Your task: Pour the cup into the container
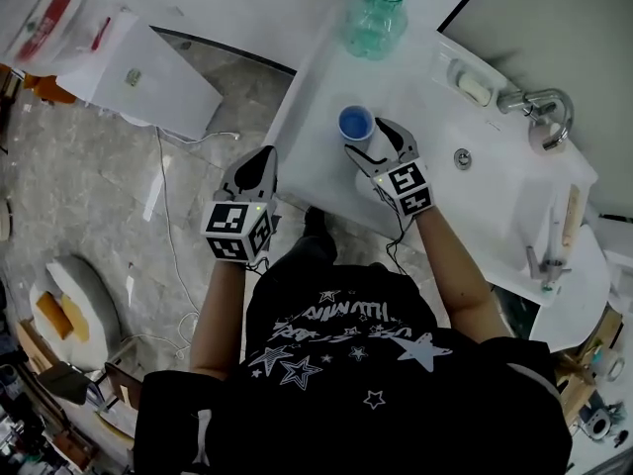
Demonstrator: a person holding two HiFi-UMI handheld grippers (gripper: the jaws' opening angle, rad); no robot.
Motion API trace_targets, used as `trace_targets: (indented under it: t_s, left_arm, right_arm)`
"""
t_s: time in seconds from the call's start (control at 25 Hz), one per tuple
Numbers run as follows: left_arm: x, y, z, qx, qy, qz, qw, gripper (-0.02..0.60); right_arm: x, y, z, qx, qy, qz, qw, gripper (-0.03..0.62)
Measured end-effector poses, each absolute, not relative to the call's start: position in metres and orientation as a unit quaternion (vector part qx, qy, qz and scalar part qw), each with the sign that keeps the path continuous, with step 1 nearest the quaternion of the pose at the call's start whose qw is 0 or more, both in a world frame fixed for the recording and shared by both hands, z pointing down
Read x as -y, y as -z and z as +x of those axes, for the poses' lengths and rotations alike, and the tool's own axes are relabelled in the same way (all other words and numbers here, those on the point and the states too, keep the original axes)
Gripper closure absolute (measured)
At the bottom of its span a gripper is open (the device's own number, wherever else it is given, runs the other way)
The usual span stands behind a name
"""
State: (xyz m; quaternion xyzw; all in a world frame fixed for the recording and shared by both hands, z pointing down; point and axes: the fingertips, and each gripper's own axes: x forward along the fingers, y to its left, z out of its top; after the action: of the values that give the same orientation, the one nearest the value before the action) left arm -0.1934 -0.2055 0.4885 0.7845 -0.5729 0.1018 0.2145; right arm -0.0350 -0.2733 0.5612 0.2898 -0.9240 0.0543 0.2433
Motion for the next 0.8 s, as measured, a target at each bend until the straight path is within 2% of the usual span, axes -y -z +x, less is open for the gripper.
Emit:
trace_targets:
  t_s: [0.44, 0.64, 0.8]
  left_arm:
    - [0.241, -0.495, -0.201, 0.555, -0.107, 0.795, 0.22, 0.572]
    - [0.251, -0.497, -0.2, 0.547, -0.106, 0.801, 0.221, 0.572]
    - [0.255, -0.5, -0.2, 0.543, -0.108, 0.803, 0.222, 0.572]
  right_arm:
    - [0.287, -0.565, -0.054, 0.927, -0.067, 0.293, 0.225, 0.25]
    - [0.288, -0.566, -0.061, 0.929, -0.07, 0.289, 0.222, 0.295]
    - [0.287, -0.566, -0.063, 0.928, -0.067, 0.289, 0.223, 0.305]
